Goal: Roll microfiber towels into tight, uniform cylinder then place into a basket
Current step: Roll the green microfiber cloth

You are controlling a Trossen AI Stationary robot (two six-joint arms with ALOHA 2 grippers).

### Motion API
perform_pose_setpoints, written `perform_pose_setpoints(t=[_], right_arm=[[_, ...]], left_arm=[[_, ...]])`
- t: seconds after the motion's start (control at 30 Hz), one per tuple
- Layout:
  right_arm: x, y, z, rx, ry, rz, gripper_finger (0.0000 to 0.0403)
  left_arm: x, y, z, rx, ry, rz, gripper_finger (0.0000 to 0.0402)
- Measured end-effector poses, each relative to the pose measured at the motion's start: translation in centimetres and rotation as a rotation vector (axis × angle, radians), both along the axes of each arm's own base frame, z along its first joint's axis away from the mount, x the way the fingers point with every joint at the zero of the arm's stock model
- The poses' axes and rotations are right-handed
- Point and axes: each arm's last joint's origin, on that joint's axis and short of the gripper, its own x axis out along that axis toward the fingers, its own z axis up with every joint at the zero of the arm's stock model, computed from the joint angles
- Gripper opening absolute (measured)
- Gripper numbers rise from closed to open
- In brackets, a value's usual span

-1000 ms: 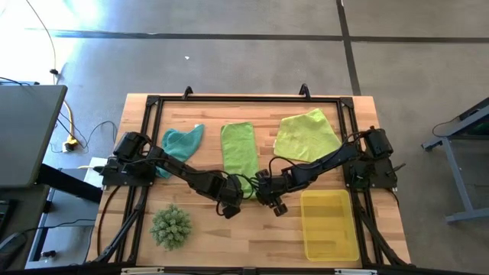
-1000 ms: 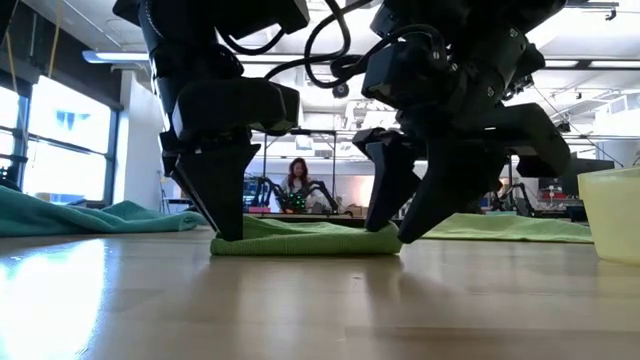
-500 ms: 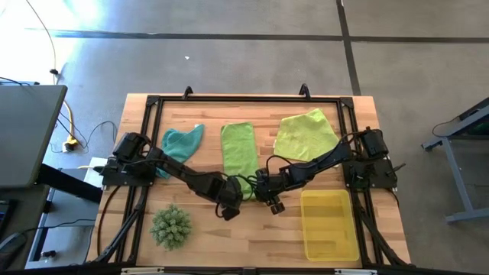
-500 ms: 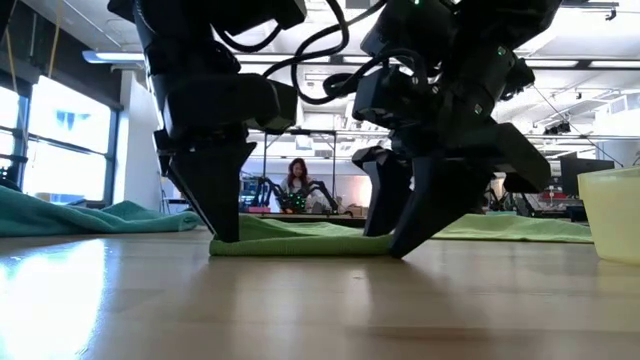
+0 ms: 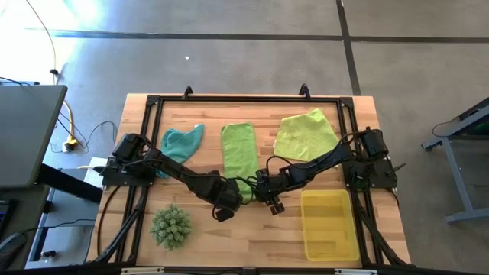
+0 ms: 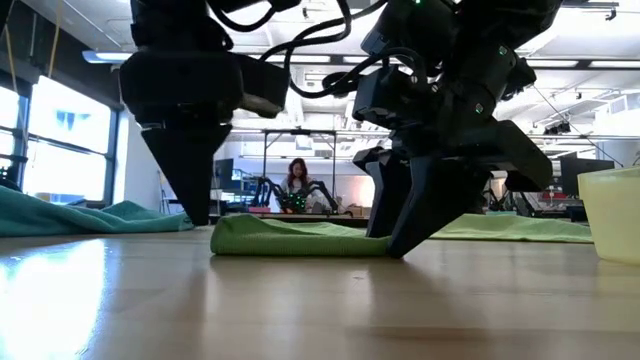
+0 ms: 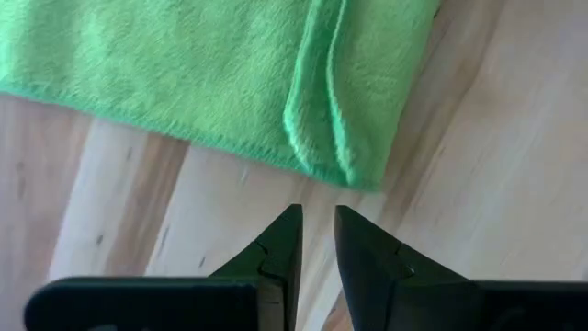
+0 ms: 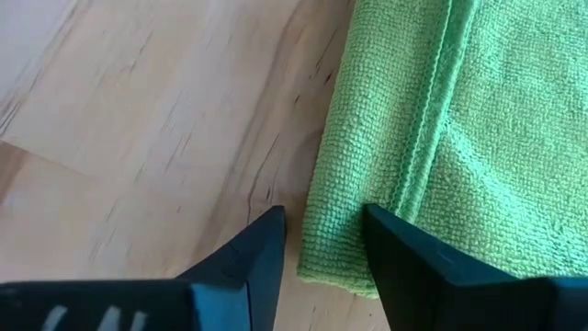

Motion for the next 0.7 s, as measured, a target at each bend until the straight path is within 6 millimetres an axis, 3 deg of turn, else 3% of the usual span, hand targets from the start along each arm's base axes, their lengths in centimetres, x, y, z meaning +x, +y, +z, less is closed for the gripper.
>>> perform_pose_setpoints(t=[0.2,0.4,0.7], right_arm=[[0.0,0.0,0.0,0.000,0.001,-0.008,0.0140],[0.0,0.0,-0.1,0.007,0.004,-0.022,0.0140],[0.0,0.0,-0.1,0.009,0.002,-0.025,0.0140]], left_arm=[[1.1,-1.8,1.5,-0.002,-0.084,-0.170,0.0058],[1.7,-3.2,1.4,0.111,-0.213,-0.296,0.0063],[1.4,-3.3,0.2,0.167,-0.173,-0.307,0.0136]])
